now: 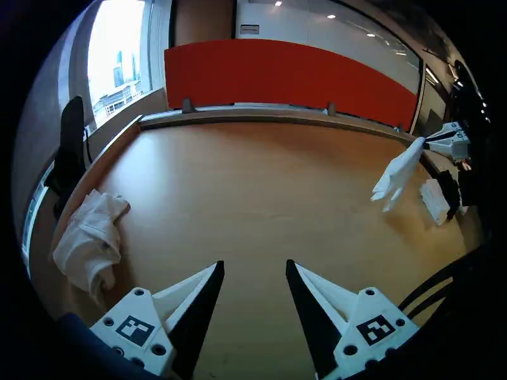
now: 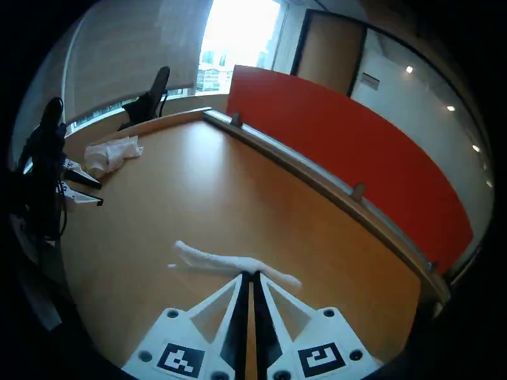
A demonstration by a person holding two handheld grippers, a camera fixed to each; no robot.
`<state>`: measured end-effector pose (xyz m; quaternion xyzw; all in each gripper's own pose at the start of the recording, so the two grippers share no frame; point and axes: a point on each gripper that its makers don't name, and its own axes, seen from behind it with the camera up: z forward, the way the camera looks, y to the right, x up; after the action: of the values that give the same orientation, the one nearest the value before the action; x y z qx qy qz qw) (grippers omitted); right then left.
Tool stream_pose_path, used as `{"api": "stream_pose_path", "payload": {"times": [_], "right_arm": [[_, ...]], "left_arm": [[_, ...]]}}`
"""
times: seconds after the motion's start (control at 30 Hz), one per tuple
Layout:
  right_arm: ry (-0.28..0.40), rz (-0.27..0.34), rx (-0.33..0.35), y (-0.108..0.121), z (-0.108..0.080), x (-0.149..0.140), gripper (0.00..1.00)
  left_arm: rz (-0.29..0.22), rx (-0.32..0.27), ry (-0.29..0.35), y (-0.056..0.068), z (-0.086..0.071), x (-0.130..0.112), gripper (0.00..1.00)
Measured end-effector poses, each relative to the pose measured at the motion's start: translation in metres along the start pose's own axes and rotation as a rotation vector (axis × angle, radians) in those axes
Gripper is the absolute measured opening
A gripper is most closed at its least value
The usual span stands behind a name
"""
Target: Fold towel
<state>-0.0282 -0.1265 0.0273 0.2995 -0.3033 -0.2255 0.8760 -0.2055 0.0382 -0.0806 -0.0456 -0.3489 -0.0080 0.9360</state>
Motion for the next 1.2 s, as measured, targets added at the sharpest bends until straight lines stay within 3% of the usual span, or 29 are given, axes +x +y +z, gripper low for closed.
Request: {"api": "stream_pose_path", "payload": {"times": [0.47,1.2], "right_arm": [[-0.06,0.028,-0.06,0.082,-0.024,-0.039,0.04],[-0.15,0.019,-0.162,0.206,-0.059,-0.074,0.04]], "left_arm": [[0.01,-0.005,-0.011,0.015,0.006,0.005,0.71],[0.009,0.018,-0.026,0.024,0.009,0.008,0.71]]}}
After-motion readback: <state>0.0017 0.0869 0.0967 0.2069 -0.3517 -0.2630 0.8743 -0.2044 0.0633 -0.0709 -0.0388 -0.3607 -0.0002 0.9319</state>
